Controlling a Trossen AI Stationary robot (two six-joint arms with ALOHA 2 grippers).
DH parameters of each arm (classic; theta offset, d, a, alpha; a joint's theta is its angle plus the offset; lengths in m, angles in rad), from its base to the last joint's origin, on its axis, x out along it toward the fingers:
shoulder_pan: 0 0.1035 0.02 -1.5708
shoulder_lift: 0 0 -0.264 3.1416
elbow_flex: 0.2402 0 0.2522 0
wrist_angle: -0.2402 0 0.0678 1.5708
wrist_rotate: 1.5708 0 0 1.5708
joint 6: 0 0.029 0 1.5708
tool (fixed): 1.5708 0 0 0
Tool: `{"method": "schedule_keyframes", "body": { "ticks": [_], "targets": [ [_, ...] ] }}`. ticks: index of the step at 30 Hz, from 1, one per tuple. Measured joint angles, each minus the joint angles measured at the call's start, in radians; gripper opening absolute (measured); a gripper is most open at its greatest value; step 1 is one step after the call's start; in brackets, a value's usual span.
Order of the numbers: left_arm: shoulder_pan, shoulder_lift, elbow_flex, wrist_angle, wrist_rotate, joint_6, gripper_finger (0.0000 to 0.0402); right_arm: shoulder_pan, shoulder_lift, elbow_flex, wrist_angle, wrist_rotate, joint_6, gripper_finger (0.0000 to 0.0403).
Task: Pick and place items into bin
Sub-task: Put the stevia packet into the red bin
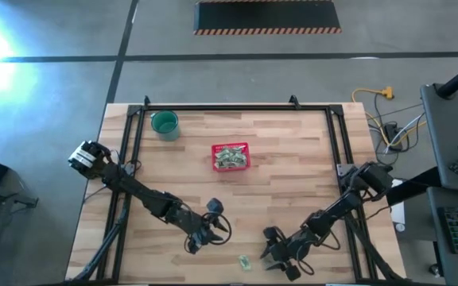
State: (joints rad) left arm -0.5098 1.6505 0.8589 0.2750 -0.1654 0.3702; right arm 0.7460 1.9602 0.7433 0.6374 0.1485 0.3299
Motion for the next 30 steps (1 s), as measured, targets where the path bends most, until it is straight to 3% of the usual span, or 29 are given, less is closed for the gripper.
{"method": "schedule_keyframes", "body": {
  "ticks": [8, 18, 30],
  "targets": [
    [0.0, 0.0, 0.0, -0.006, 0.0, 0.0, 0.0137, -0.008, -0.002, -0.006, -0.027, 0.008, -0.007, 0.0183],
    [0.0, 0.0, 0.0, -0.007, 0.0, 0.001, 0.0137, -0.009, -0.003, -0.006, -0.053, 0.014, -0.005, 0.0105],
    [0.0, 0.0, 0.0, -0.009, 0.0, 0.002, 0.0137, -0.009, -0.072, -0.005, -0.059, 0.017, -0.192, 0.0035]
  ]
}}
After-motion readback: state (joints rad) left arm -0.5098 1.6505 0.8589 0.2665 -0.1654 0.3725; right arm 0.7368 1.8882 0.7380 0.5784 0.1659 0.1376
